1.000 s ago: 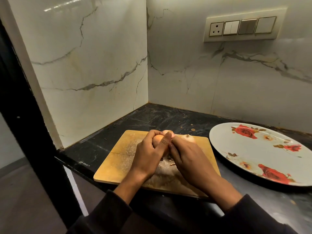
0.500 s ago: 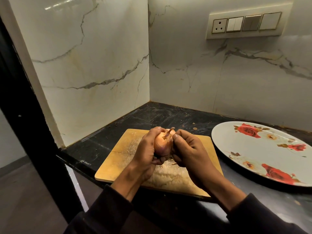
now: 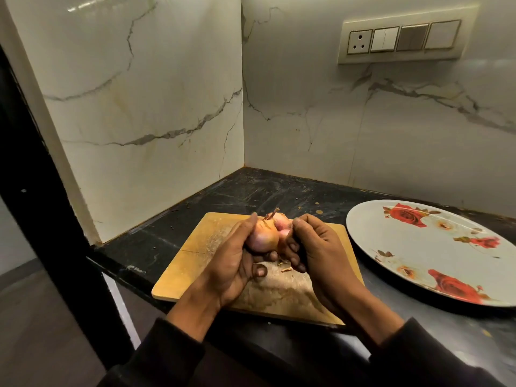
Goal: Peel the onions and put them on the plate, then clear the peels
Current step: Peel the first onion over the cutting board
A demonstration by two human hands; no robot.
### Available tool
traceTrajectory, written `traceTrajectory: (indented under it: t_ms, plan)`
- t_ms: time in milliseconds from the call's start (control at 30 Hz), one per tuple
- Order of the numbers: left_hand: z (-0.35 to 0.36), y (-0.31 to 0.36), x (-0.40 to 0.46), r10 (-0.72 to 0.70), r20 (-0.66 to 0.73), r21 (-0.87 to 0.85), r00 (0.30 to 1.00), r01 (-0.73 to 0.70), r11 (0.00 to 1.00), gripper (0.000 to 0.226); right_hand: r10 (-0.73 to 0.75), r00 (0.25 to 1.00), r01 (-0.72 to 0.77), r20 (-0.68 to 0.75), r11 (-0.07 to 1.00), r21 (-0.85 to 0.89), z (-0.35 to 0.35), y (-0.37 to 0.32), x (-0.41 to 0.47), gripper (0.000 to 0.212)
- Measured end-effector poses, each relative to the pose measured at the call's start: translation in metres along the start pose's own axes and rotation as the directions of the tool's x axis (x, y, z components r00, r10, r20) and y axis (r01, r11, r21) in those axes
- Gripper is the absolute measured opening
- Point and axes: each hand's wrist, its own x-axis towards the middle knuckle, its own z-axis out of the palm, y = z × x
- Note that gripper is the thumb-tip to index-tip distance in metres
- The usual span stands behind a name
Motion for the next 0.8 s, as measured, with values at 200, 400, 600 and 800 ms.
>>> traceTrajectory:
  t_ms: [200,400,600,800]
  plan:
    - [-0.004,0.006,0.003,0.070,-0.023,0.022,0.997,-0.070,0.997,0.062,-0.313,0.950,0.234,-0.026,0.761,-0.605,-0.004,0.015,0.002,0.040]
    - [-0.004,0.001,0.004,0.120,0.004,0.036,0.993,-0.120,0.992,0.051,-0.259,0.966,0.161,0.023,0.527,-0.835,-0.007,0.024,0.006,0.016]
    - [-0.003,-0.003,0.007,0.228,-0.087,-0.029,0.970,-0.231,0.972,0.044,-0.203,0.978,0.198,0.052,0.815,-0.545,-0.003,0.015,0.004,0.025]
    - [-0.002,-0.008,0.006,0.261,-0.066,0.025,0.963,-0.259,0.965,0.035,-0.039,0.998,0.050,0.046,0.962,-0.269,0.003,0.013,-0.001,0.041]
